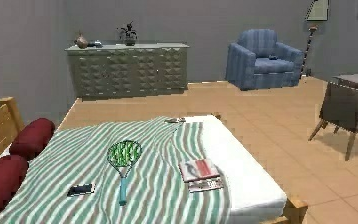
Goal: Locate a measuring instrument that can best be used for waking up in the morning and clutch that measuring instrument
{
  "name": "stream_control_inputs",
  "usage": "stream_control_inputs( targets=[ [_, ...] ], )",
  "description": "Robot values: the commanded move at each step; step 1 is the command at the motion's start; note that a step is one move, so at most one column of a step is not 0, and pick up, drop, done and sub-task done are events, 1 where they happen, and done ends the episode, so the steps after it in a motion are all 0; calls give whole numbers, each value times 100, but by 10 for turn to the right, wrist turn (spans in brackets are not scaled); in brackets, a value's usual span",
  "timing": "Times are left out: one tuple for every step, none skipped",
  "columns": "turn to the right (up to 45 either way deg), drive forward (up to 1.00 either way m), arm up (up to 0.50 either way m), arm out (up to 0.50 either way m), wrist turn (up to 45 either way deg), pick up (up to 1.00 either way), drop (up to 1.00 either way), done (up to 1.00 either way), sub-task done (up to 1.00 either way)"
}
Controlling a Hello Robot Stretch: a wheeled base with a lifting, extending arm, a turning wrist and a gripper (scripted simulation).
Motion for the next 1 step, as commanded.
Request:
stream_control_inputs(
  targets=[
    [450, 0, 0, 0, 0, 0, 0, 0, 0]
  ],
)
